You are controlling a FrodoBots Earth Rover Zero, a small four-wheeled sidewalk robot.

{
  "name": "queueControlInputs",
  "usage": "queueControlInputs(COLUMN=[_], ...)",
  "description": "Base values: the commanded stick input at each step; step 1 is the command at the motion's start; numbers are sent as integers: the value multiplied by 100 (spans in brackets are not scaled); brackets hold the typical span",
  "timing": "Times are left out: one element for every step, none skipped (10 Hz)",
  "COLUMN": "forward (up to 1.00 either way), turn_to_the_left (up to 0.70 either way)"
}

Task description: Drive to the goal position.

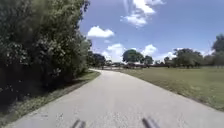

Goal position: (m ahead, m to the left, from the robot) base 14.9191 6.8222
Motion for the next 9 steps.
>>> queueControlInputs(forward=[50, 50, 50, 50, 50, 50, 50, 50, 50], turn_to_the_left=[0, 0, 0, 0, 0, 0, 0, 0, 0])
